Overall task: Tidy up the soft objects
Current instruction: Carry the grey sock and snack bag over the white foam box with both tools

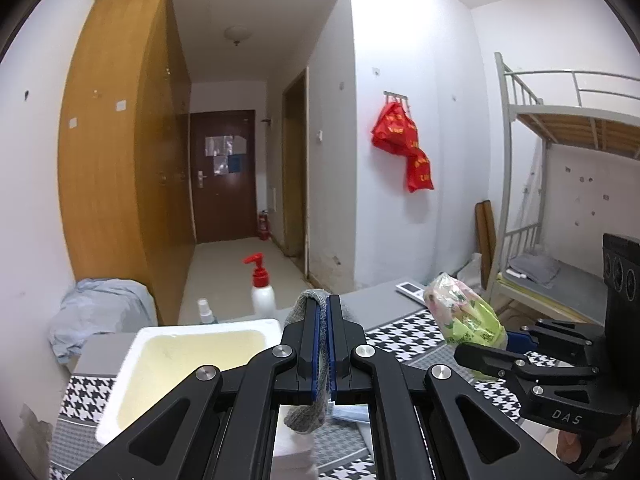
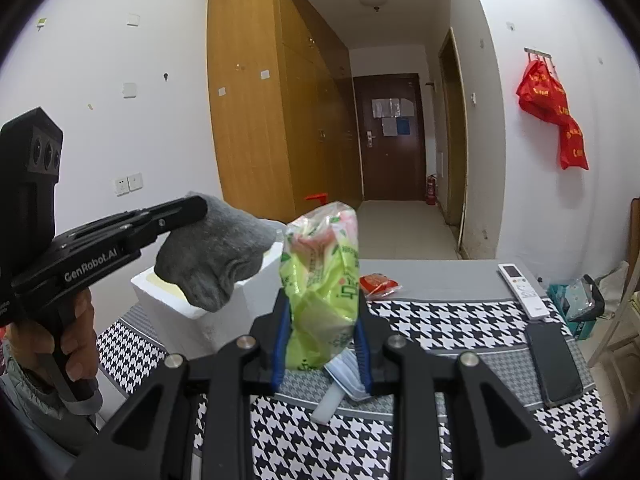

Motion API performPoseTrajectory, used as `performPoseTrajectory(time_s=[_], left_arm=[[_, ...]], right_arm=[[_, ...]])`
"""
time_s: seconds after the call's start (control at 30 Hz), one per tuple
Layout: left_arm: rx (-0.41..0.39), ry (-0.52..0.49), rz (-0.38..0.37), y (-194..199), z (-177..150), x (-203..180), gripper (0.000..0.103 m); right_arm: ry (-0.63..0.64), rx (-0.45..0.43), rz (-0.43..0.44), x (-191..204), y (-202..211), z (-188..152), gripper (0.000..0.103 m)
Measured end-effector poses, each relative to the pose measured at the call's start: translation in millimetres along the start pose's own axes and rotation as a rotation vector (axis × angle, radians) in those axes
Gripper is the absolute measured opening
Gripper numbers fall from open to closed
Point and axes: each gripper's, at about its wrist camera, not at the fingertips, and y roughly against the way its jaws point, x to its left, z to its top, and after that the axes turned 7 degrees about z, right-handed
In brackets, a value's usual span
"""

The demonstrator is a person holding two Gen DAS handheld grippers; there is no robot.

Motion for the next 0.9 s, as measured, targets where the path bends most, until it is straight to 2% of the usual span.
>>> performPoseTrajectory(time_s=[0.27,0.63,0.9], left_arm=[[-0.019,0.024,0.066,3,6,19,0.003],[0.017,0.056,0.137,-1,-1,44,0.003],[0.057,0.069,0.173,-15,-11,55,0.003]], right_arm=[[0.018,0.005,0.044,10,-11,7,0.032],[0.044,0.020,0.126,33,-31,12,0.032],[0.049,0.038,0.133,36,-41,13,0.033]])
